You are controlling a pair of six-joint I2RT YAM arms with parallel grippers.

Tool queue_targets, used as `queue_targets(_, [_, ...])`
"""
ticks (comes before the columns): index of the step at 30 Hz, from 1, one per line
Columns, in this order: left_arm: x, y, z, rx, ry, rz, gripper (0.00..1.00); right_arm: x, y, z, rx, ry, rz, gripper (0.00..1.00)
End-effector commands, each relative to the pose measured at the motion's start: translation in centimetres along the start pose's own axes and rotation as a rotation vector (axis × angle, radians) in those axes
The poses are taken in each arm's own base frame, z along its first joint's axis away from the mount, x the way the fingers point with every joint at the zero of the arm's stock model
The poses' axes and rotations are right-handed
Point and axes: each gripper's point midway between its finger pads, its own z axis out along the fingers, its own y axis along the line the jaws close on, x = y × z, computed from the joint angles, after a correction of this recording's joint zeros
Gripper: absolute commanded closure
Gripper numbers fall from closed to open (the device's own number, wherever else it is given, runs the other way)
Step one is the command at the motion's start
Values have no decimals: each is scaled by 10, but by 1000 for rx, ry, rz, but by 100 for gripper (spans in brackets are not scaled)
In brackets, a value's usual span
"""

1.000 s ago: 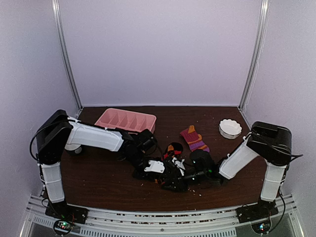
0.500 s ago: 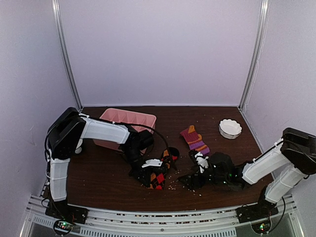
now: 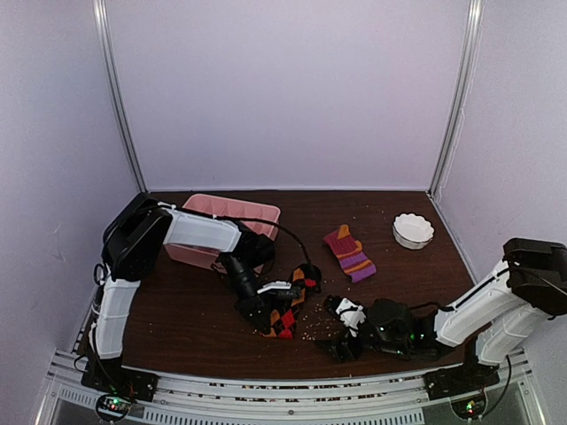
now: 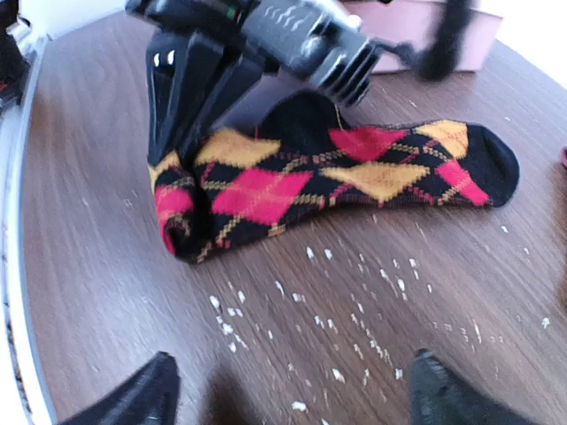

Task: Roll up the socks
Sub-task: Roll the sock.

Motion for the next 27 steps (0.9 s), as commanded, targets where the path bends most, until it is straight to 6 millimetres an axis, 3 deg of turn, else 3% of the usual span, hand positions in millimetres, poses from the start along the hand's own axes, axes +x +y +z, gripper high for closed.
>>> queue_targets(1, [14,20,5,-11,47,-104,100,-1,0,-5,123,21,-194,21])
queue_targets(6, [14,26,5,-13,72,-154,100,-12,36,7,46,66,-364,34])
queue_targets(12, [15,28,5,5,107,-199,100,-21,61,32,-41,96,-482,45])
queue_targets(19, [16,29,5,5,116,-194,99,-21,59,58,-74,124,-525,52])
queue_targets(27, [20,30,5,3,137,-195,97,-26,57,74,-106,132,-531,57])
